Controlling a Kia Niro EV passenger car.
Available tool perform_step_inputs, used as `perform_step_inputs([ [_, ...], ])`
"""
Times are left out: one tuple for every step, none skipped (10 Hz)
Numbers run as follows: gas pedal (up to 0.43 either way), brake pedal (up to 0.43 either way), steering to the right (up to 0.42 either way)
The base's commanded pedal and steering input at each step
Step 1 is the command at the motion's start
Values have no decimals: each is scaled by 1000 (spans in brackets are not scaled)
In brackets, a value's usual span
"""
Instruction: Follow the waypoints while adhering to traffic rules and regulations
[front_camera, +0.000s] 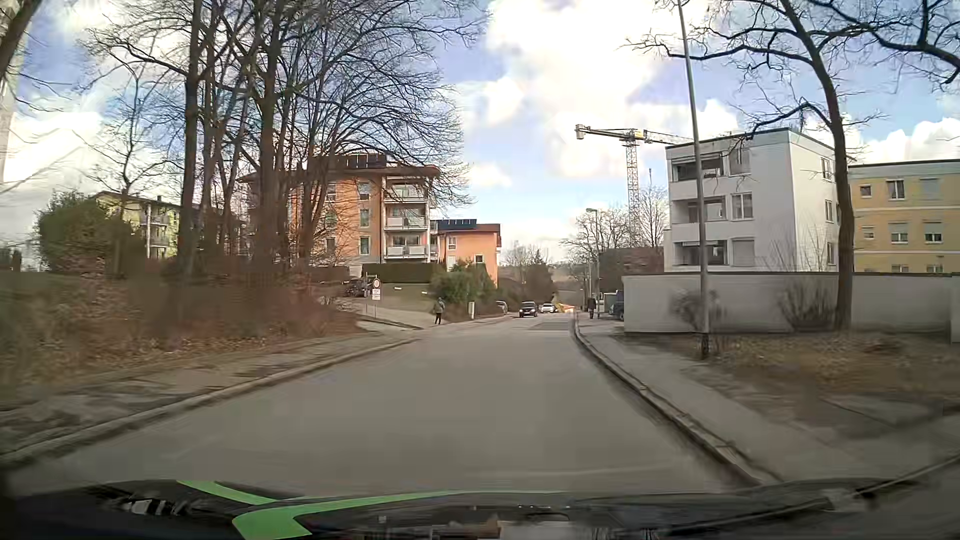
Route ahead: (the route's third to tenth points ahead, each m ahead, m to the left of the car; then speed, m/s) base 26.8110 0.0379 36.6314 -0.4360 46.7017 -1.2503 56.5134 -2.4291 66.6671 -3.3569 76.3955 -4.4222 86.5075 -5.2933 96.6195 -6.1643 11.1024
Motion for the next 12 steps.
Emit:
perform_step_inputs([
  [98,0,22],
  [98,0,22],
  [98,0,22],
  [98,0,22],
  [98,0,22],
  [98,0,22],
  [98,0,22],
  [98,0,22],
  [98,0,22],
  [98,0,22],
  [87,0,22],
  [87,0,22],
])
